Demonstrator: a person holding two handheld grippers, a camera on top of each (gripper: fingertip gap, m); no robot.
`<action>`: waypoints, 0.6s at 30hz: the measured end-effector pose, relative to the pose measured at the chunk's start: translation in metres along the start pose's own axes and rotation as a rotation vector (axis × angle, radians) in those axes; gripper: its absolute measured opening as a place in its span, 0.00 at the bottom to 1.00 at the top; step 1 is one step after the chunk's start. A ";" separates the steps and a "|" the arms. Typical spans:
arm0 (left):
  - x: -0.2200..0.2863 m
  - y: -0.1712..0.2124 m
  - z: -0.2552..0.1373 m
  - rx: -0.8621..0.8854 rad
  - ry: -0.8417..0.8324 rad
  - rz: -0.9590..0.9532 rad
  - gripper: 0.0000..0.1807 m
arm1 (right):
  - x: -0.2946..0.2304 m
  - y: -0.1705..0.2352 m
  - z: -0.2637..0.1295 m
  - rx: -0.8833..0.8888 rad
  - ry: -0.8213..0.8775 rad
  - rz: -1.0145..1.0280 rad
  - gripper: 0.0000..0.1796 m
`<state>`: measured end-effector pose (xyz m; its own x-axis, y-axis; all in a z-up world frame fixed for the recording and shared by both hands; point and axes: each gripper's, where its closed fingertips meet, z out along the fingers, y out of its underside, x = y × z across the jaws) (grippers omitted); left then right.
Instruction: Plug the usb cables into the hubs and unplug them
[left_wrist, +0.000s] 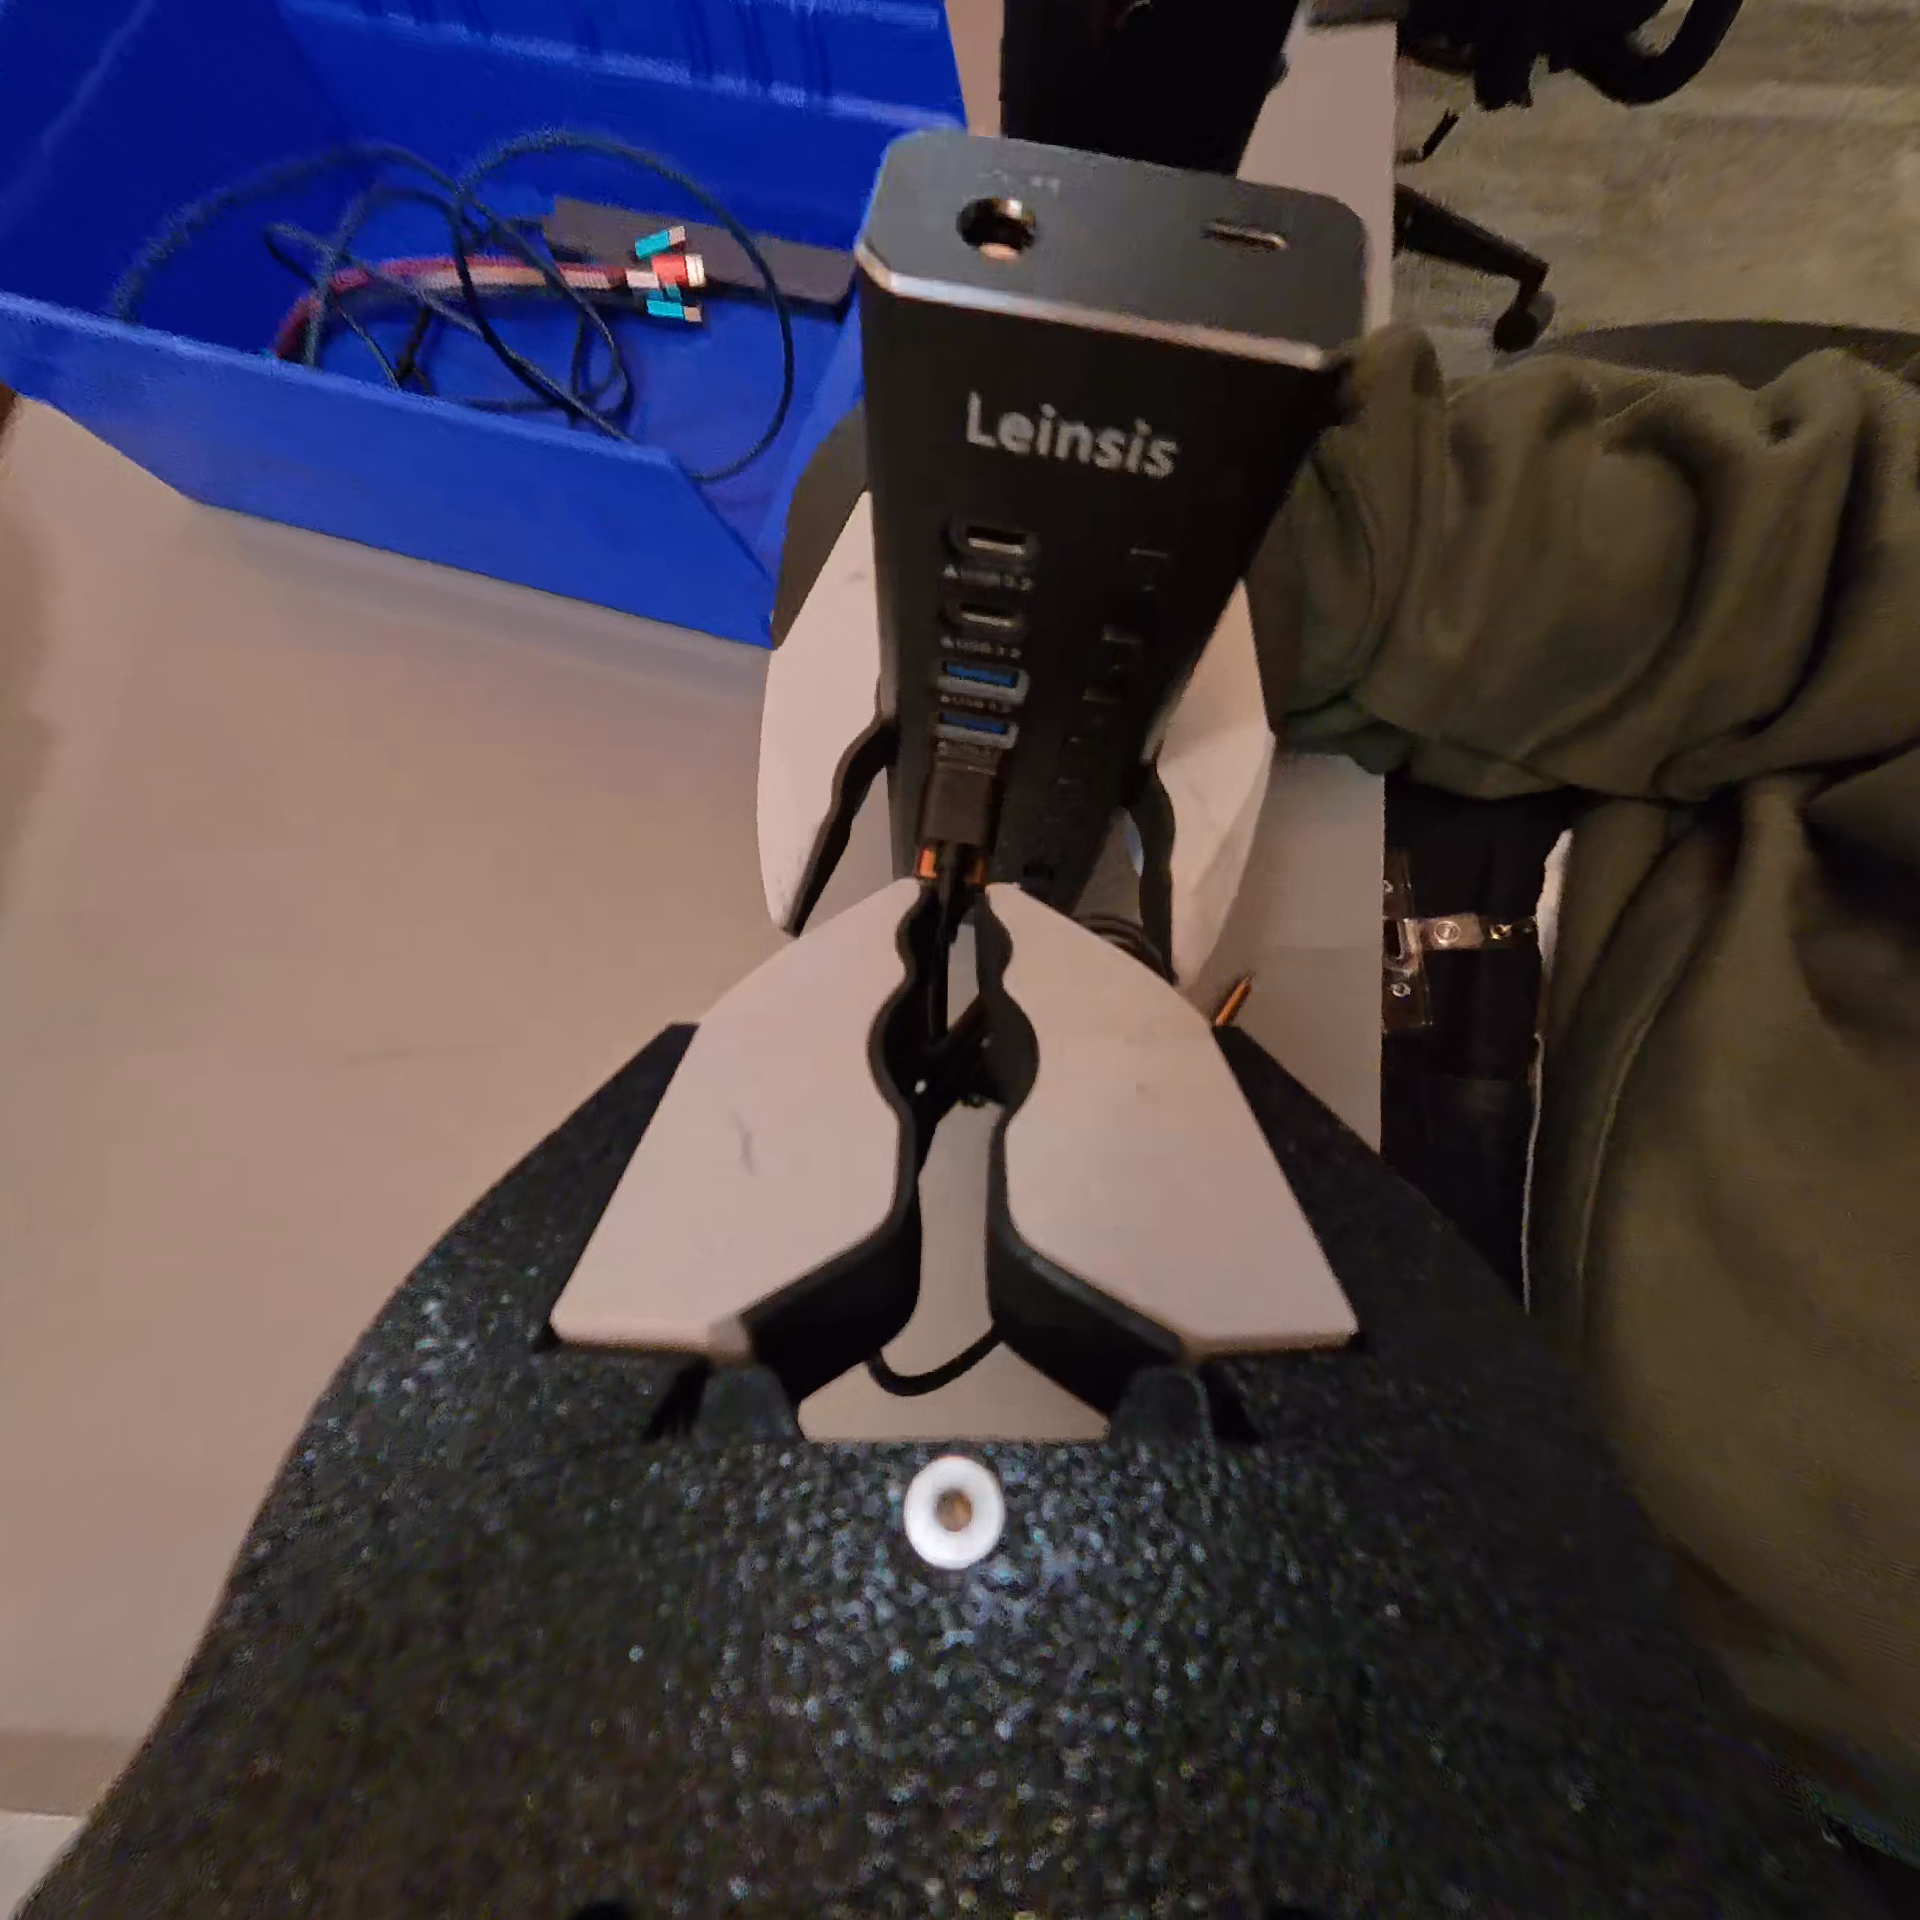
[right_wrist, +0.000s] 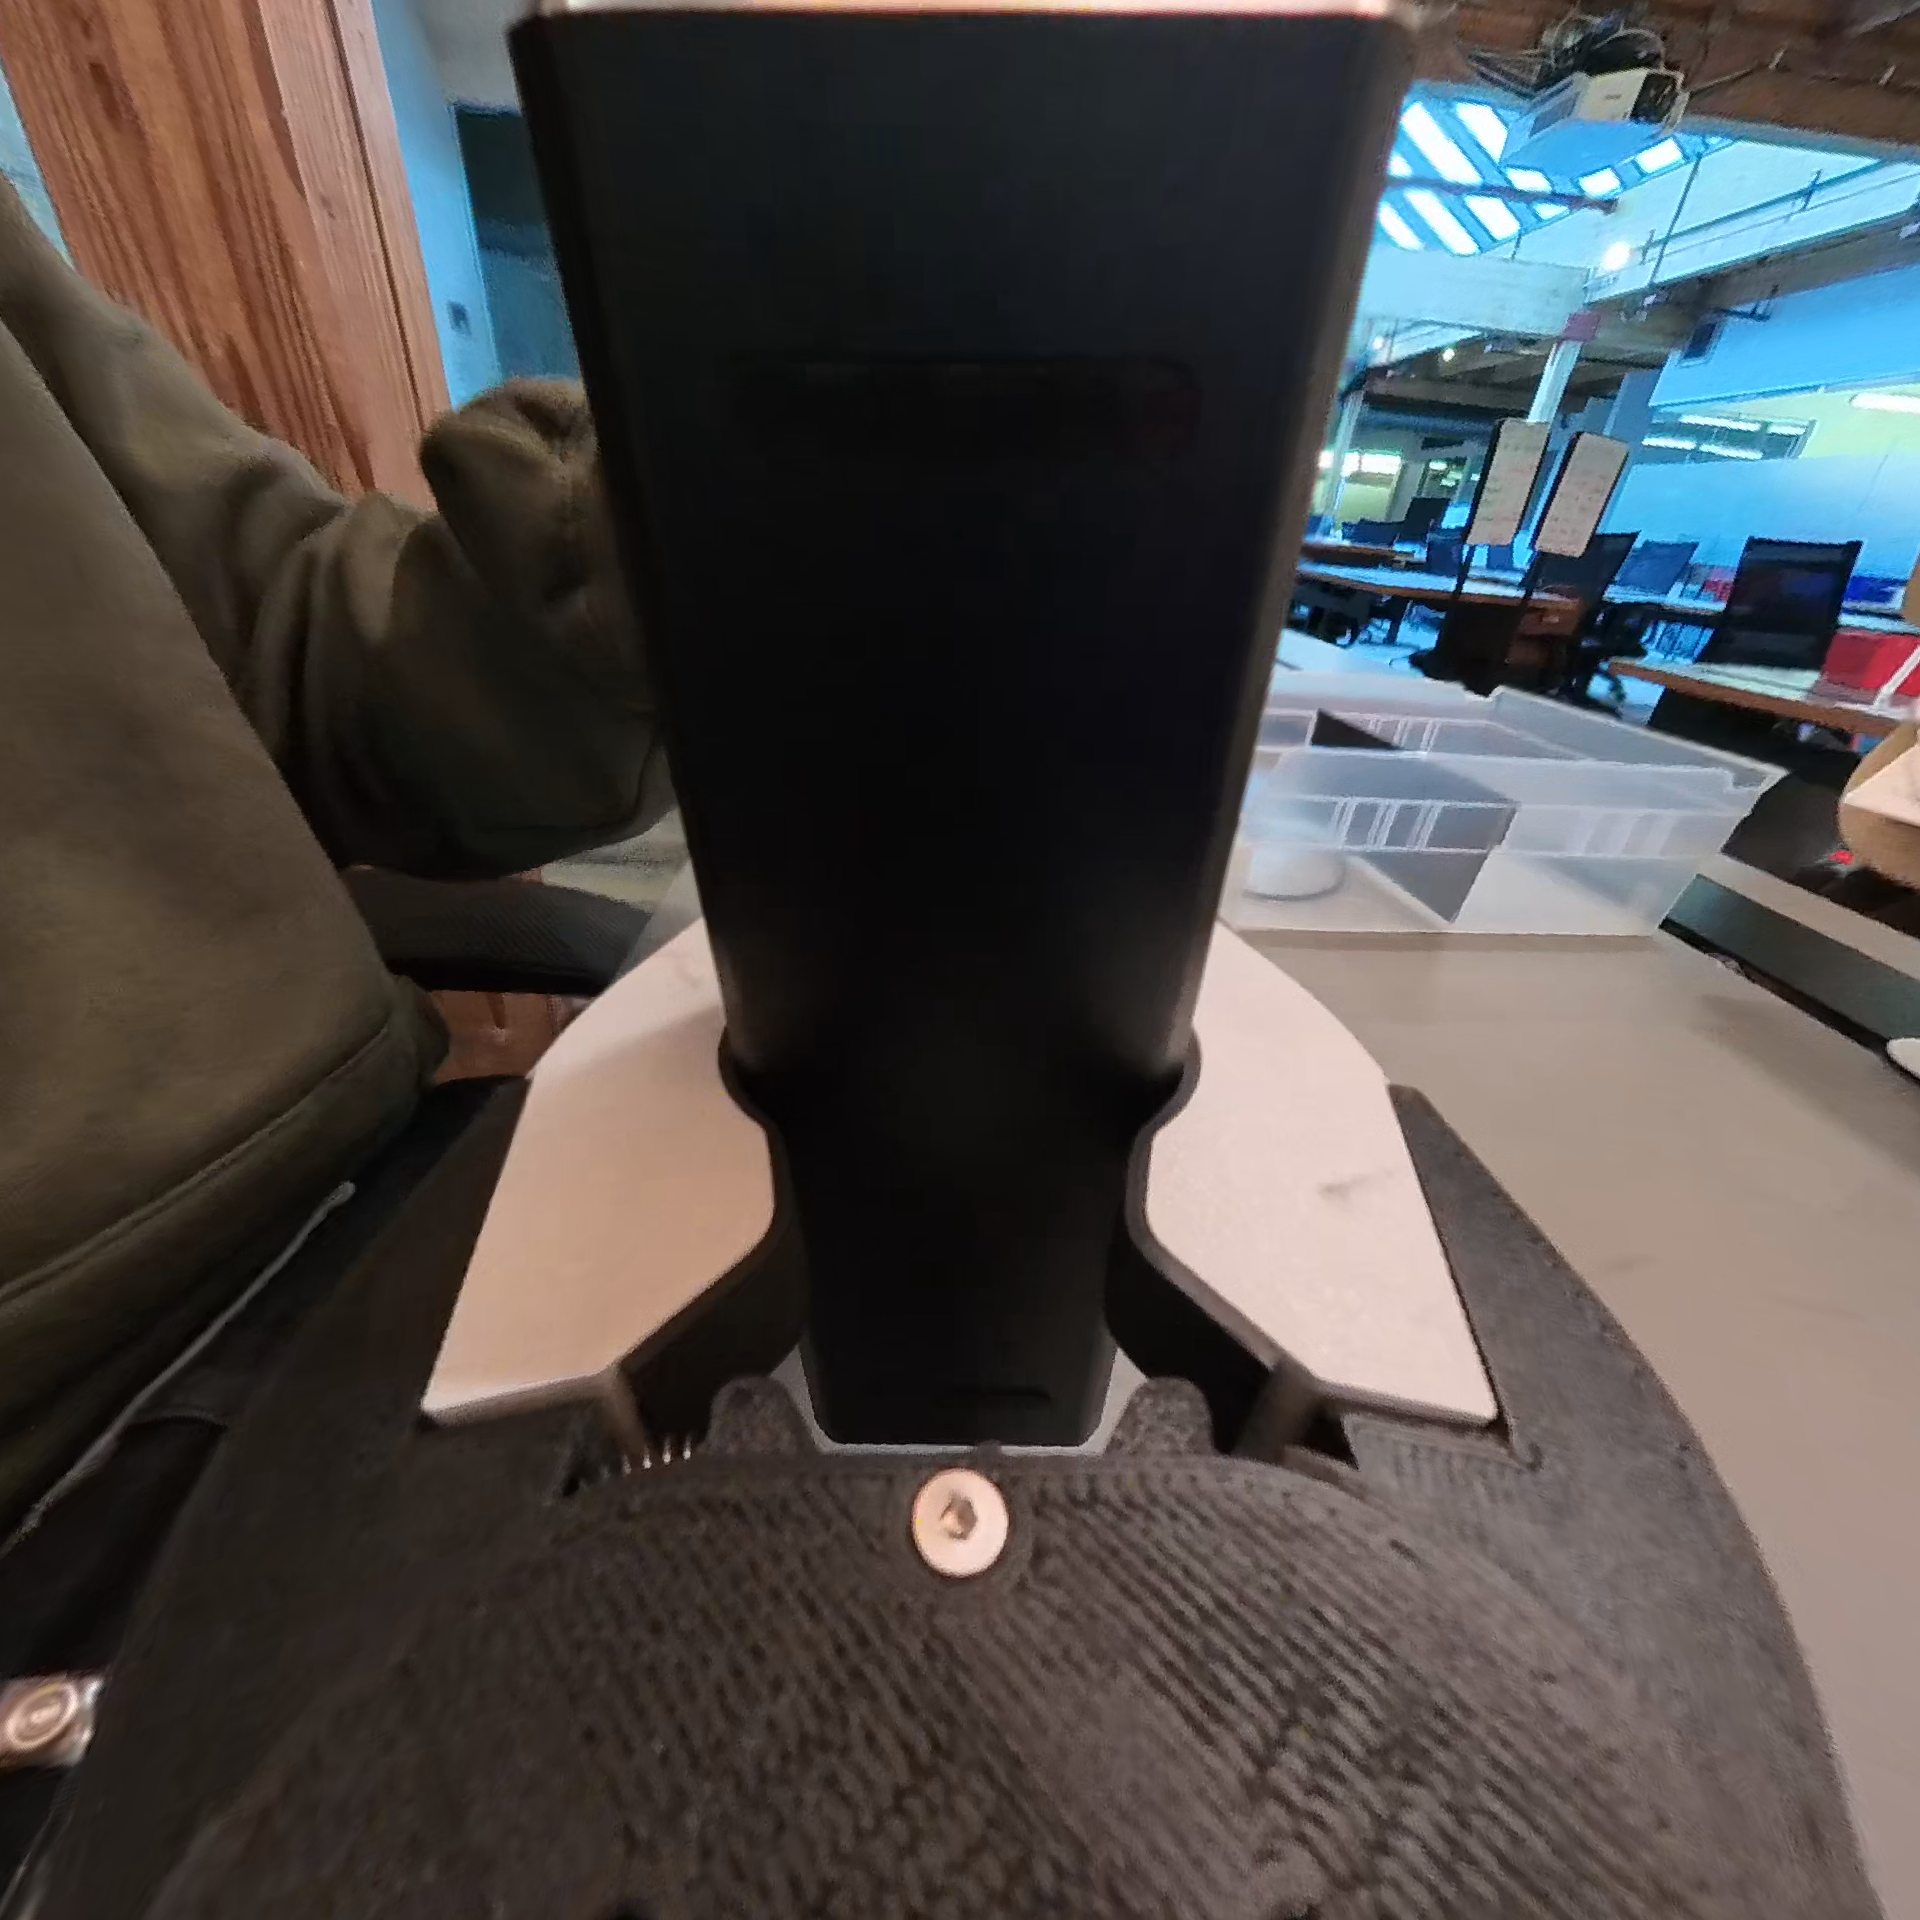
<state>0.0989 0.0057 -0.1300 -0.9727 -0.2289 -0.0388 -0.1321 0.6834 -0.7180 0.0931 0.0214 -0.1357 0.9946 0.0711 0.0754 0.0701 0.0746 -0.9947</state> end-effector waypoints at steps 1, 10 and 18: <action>0.002 -0.004 -0.004 0.022 0.000 0.015 0.04 | -0.001 -0.006 -0.002 0.021 -0.003 0.004 0.40; 0.006 -0.022 -0.009 0.018 -0.035 0.083 0.08 | -0.013 -0.021 -0.001 0.040 -0.015 -0.042 0.40; 0.016 -0.020 -0.011 -0.050 -0.012 0.121 0.06 | -0.017 -0.027 0.001 0.054 -0.020 -0.042 0.40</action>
<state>0.0837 -0.0039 -0.1090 -0.9797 -0.1512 -0.1314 -0.0241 0.7400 -0.6721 0.0746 0.0188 -0.1101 0.9891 0.0868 0.1193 0.1073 0.1316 -0.9855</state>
